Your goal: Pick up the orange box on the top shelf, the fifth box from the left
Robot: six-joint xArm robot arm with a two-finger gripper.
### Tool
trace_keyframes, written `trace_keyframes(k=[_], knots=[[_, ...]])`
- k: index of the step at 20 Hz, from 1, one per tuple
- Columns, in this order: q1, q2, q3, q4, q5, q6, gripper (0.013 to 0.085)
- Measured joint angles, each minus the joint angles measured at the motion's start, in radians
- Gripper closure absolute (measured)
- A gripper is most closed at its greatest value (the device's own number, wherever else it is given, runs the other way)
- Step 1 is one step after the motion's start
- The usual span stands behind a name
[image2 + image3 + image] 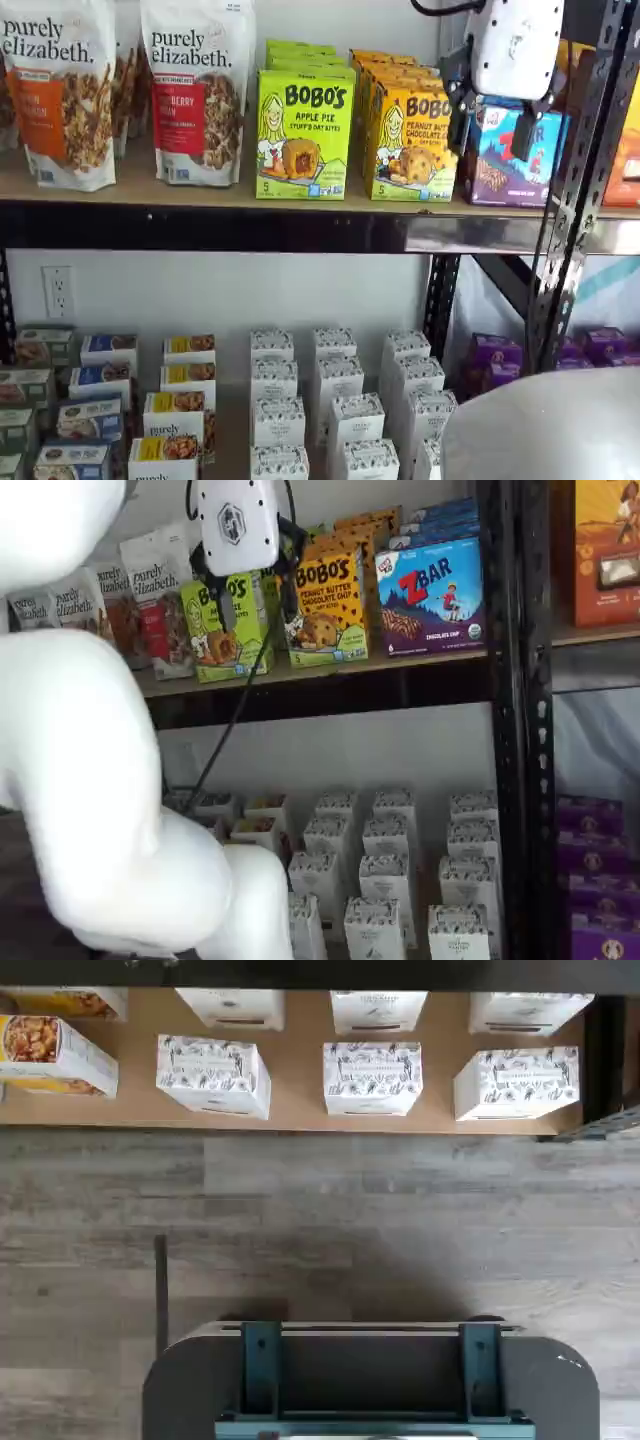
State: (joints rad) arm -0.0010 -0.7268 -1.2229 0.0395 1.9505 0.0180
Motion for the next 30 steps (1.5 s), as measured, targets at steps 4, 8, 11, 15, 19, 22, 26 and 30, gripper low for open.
trace_keyframes(k=[4, 8, 11, 15, 19, 22, 26, 30], knots=[[-0.075, -0.001, 0.002, 0.103, 0.005, -0.034, 0.013], [-0.065, -0.003, 0.007, 0.095, 0.002, -0.03, 0.013], [-0.045, -0.009, 0.022, 0.079, -0.025, -0.019, 0.013], [-0.021, -0.022, 0.07, 0.07, -0.137, -0.007, 0.013], [0.009, 0.042, 0.06, 0.046, -0.196, 0.012, 0.013], [0.028, 0.057, 0.081, 0.014, -0.301, 0.023, 0.013], [0.038, 0.072, 0.11, -0.005, -0.477, 0.026, 0.013], [0.029, 0.11, 0.094, 0.0, -0.537, 0.016, 0.013]])
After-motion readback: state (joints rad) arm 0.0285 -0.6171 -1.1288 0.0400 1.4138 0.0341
